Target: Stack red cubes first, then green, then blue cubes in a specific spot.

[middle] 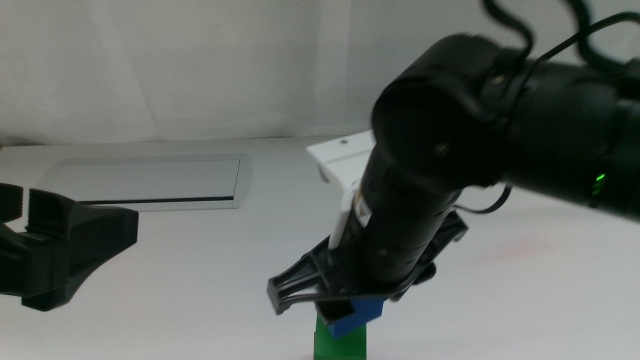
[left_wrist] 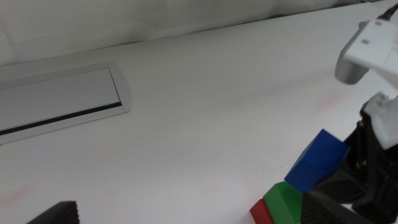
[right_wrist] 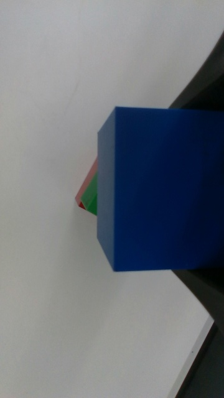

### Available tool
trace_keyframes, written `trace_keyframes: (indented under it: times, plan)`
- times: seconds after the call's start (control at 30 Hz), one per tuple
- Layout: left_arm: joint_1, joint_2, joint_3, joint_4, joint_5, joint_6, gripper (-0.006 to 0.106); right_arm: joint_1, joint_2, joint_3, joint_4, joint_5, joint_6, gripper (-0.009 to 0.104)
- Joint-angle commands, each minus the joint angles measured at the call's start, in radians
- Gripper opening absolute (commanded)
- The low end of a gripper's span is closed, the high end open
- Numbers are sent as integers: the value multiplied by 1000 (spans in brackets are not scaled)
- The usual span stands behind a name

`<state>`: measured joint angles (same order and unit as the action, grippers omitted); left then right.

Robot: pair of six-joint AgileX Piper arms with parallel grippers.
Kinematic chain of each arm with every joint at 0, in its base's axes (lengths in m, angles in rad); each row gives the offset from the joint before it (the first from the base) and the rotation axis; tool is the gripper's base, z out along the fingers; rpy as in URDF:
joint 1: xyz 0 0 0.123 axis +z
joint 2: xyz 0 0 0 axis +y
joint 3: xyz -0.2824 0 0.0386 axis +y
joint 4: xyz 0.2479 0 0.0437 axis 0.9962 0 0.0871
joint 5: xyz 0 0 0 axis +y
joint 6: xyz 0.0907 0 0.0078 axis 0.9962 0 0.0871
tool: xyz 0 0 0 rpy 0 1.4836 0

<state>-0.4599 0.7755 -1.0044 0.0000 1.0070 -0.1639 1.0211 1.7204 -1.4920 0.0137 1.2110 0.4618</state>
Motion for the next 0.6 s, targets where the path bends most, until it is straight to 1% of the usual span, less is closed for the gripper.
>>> trace_keyframes:
  times: [0.0,0.33,0.47,0.57]
  plan:
    - [2,-4,2,-15,1,-1,89,17,11,-12,-25,44,54,-3]
    - [2,-4,2,-15,-1,-1,89,18,12,-12,-21,60,235,-3]
    - [2,-4,2,-15,-1,-1,89,18,13,-10,-14,64,278,-3]
    - [2,-4,2,-15,-1,-1,89,18,24,-10,-14,95,307,-3]
